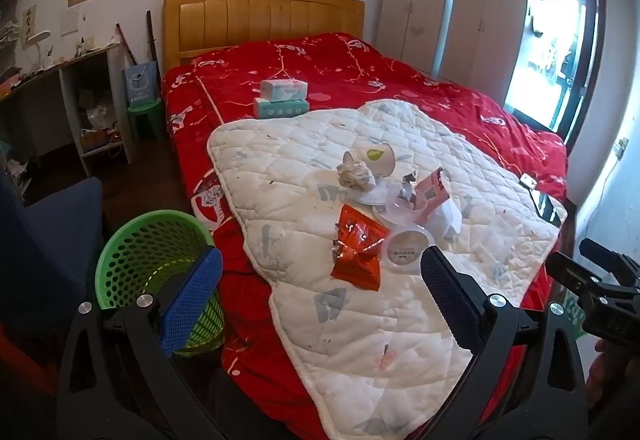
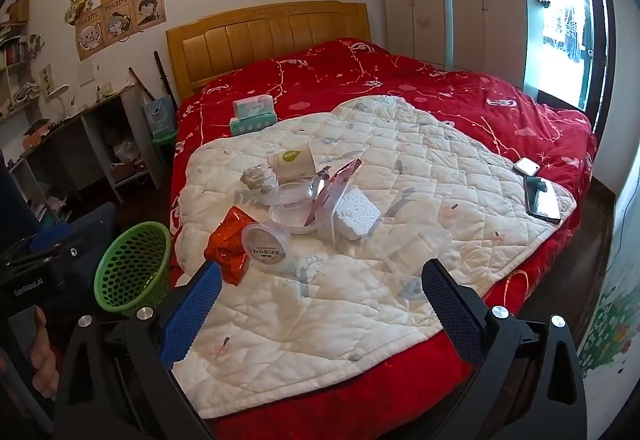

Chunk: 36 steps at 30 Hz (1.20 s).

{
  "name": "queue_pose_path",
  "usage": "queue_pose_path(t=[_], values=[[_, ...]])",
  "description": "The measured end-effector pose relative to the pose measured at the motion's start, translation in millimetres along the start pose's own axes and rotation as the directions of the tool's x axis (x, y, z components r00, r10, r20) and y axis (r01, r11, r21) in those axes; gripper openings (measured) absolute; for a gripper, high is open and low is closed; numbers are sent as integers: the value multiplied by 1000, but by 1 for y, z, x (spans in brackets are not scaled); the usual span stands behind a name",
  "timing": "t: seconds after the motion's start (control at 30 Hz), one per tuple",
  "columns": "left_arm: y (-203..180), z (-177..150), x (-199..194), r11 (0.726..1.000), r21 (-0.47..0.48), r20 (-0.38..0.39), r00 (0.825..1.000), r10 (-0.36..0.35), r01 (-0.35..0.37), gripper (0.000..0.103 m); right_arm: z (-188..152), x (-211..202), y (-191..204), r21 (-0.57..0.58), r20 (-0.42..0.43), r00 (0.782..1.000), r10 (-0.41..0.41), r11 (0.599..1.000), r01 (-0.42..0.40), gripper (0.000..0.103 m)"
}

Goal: Collect trash

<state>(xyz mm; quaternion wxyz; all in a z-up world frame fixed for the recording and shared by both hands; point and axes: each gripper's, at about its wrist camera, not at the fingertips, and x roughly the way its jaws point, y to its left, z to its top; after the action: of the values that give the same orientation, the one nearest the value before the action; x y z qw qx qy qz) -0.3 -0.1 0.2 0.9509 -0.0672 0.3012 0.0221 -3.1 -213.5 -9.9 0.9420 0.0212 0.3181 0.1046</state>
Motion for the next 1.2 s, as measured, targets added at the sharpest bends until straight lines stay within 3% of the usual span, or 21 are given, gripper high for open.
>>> queue_pose_path(t=[1.2], values=[[2, 1, 9, 1000, -29, -29, 1000, 8, -9, 98, 3, 5, 2, -1, -7, 1000, 7, 1000, -7, 97]])
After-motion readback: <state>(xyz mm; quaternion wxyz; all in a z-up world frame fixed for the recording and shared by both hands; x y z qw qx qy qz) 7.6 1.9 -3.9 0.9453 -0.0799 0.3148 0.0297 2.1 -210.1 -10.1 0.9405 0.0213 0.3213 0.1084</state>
